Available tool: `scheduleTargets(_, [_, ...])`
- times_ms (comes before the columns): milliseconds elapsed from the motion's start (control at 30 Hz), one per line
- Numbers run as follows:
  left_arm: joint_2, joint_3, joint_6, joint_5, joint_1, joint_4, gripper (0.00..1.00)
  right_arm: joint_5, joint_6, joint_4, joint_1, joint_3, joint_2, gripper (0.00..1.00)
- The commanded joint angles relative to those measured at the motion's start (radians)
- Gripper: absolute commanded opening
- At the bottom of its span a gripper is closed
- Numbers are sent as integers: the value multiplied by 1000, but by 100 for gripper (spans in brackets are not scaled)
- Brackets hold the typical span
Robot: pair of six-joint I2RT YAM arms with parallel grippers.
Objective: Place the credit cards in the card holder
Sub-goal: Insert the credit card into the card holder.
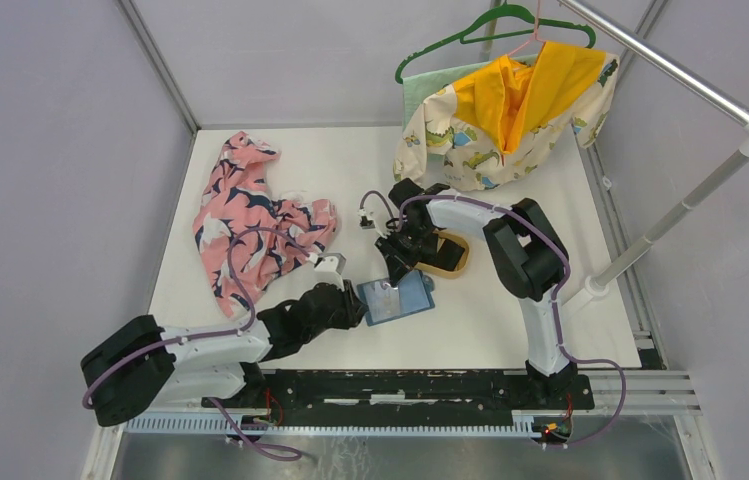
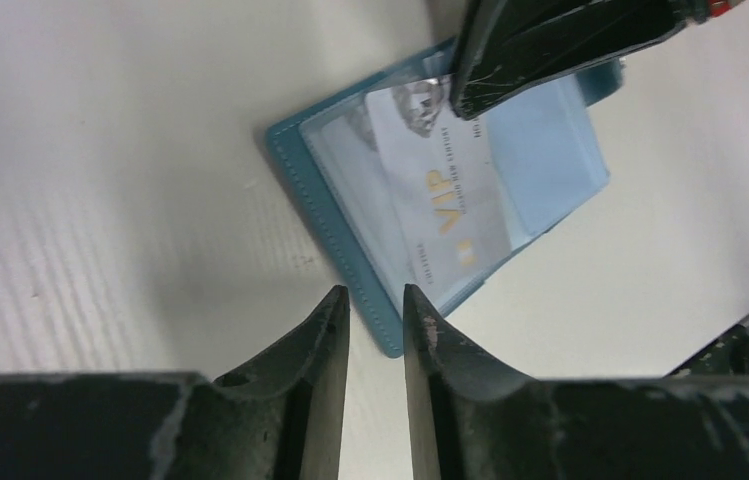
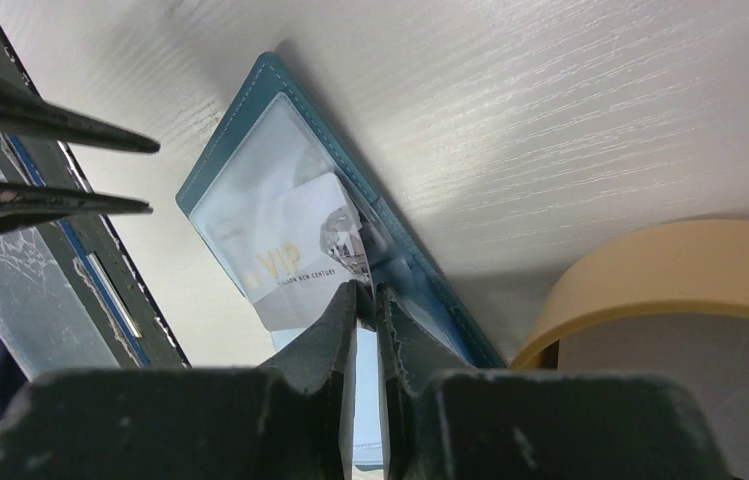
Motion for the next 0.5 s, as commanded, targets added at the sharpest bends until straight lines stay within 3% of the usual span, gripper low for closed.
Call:
scheduleTargets(0, [22, 30, 4, -40, 23, -83, 34, 63, -43, 12, 5, 1, 16, 12])
scheduleTargets(300, [164, 68, -7, 21, 46, -11, 36, 72, -83, -31, 27, 32, 32, 11])
scheduleTargets(467, [218, 89, 8, 44, 65, 3, 30, 79, -106, -56, 32, 56, 46, 10])
